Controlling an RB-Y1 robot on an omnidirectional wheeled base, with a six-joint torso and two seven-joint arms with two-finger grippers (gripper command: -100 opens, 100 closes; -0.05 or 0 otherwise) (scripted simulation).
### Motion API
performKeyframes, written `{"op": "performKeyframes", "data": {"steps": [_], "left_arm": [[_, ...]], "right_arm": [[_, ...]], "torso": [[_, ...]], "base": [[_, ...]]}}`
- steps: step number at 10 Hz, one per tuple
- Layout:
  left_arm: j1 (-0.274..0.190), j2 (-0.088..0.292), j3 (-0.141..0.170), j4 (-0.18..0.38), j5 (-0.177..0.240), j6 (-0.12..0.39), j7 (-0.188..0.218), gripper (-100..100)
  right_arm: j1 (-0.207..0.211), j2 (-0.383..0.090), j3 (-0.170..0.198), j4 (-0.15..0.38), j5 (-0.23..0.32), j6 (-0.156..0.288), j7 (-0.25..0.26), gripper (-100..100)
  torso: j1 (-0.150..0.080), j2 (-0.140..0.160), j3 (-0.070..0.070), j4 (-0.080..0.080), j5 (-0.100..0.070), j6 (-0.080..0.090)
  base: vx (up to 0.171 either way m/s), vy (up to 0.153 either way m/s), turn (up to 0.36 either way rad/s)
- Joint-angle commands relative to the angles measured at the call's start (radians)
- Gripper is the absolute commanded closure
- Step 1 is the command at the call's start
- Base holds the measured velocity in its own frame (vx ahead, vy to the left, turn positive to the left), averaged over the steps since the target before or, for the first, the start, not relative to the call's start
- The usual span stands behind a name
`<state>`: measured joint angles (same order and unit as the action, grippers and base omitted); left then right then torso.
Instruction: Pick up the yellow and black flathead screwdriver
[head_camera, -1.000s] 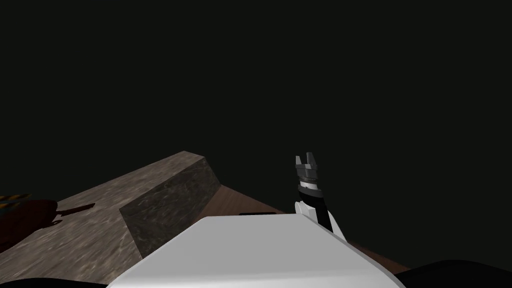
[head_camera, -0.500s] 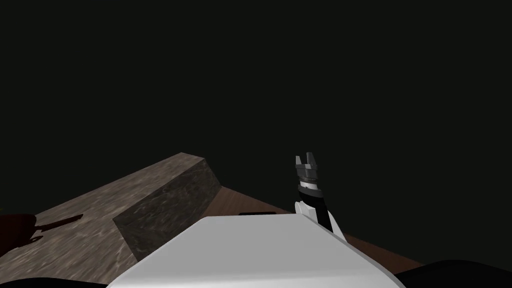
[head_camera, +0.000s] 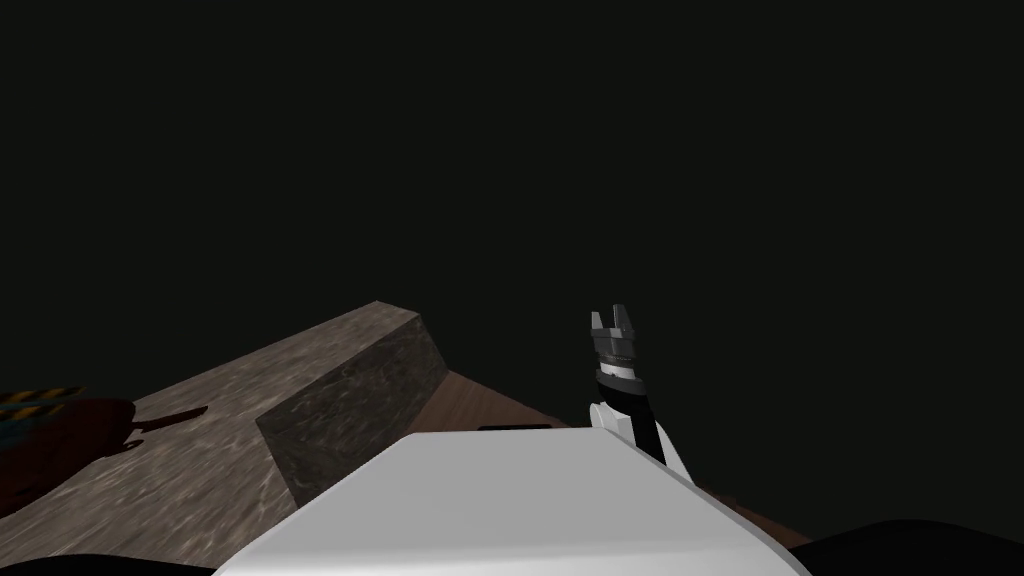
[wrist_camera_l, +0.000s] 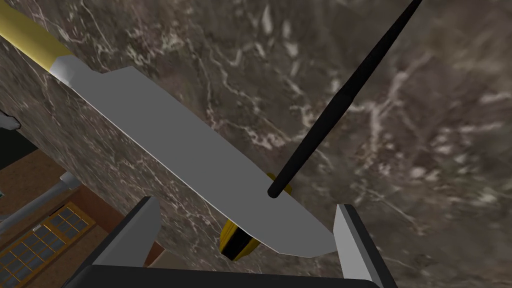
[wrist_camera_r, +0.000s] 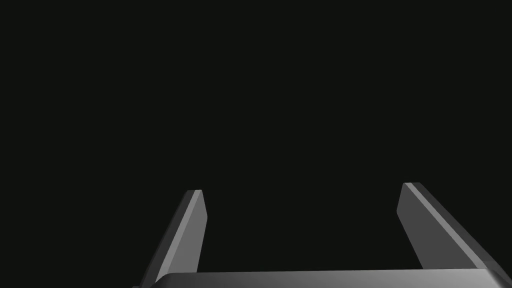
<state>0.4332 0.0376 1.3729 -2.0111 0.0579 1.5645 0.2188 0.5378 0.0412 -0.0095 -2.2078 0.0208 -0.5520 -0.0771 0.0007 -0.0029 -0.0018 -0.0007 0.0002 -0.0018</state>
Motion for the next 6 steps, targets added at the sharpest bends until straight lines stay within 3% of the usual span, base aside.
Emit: {"op": "performKeyframes", "data": {"steps": [1,2,3,4,6], "left_arm": [[0.004,-0.002,-0.016,0.021,0.007,-0.037,-0.014,-100],[0.007,-0.003,-0.024,0.034,0.013,-0.059,-0.024,-100],[0.004,-0.003,-0.019,0.022,0.008,-0.041,-0.016,-100],[0.005,-0.003,-0.020,0.023,0.009,-0.045,-0.018,100],[0.003,-0.003,-0.017,0.023,0.009,-0.044,-0.013,100]], "right_arm": [[0.000,0.000,0.000,0.000,0.000,0.000,0.000,0],[0.000,0.000,0.000,0.000,0.000,0.000,0.000,0],[0.000,0.000,0.000,0.000,0.000,0.000,0.000,0],[0.000,0.000,0.000,0.000,0.000,0.000,0.000,0],[0.000,0.000,0.000,0.000,0.000,0.000,0.000,0]], "torso": [[0.000,0.000,0.000,0.000,0.000,0.000],[-0.001,-0.001,0.000,0.000,0.000,0.000],[0.000,-0.001,-0.001,0.000,0.000,0.000],[-0.001,0.001,0.000,0.000,0.000,0.001],[-0.001,0.004,0.002,0.000,0.001,0.002]], "base": [[0.078,0.017,0.184],[0.088,0.019,0.201],[0.041,0.006,0.035],[0.007,0.001,-0.006],[0.004,0.001,0.010]]}}
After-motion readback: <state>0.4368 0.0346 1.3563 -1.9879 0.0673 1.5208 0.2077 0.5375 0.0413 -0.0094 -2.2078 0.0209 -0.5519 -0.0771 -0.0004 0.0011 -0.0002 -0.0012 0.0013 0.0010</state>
